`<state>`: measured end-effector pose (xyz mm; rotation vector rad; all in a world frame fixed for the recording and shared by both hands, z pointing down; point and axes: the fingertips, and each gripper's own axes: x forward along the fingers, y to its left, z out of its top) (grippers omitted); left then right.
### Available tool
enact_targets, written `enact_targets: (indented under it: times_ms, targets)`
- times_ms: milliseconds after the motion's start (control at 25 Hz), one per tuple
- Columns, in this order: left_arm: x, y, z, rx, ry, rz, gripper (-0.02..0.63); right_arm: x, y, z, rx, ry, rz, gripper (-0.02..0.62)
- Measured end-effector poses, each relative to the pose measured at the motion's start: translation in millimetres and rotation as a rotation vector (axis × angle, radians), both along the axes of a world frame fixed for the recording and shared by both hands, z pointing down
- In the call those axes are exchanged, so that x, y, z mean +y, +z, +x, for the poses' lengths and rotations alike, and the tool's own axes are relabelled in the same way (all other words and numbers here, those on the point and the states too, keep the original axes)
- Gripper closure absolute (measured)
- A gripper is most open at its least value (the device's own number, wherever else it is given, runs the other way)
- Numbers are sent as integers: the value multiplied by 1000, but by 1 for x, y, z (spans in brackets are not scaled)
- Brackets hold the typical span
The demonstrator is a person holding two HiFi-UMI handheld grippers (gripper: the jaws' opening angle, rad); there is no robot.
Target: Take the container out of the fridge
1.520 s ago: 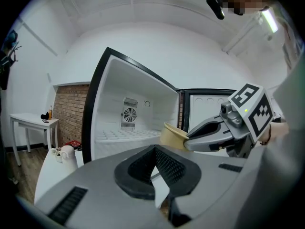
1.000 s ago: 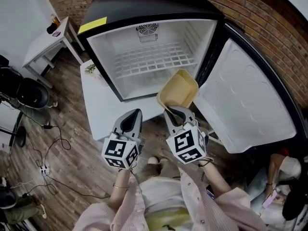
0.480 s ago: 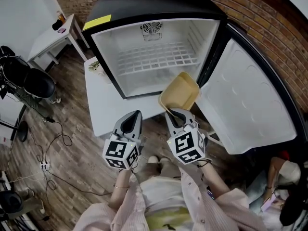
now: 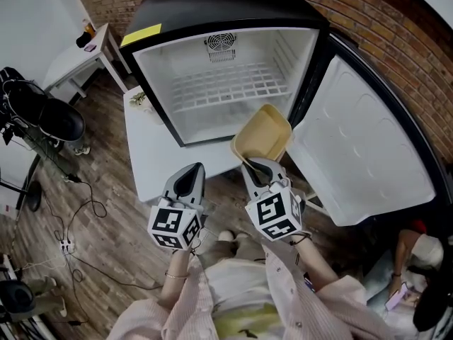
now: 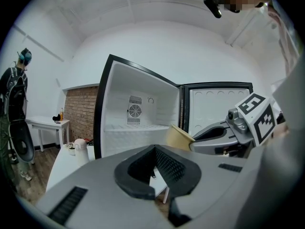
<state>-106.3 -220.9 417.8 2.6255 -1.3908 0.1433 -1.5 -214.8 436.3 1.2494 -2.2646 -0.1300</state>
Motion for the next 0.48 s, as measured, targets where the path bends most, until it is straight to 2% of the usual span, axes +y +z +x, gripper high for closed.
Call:
enact_targets:
  times_ms: [480]
  targets:
    - [-2, -3, -3, -4, -4, 10, 617, -1, -4, -1, -7, -11, 19, 574]
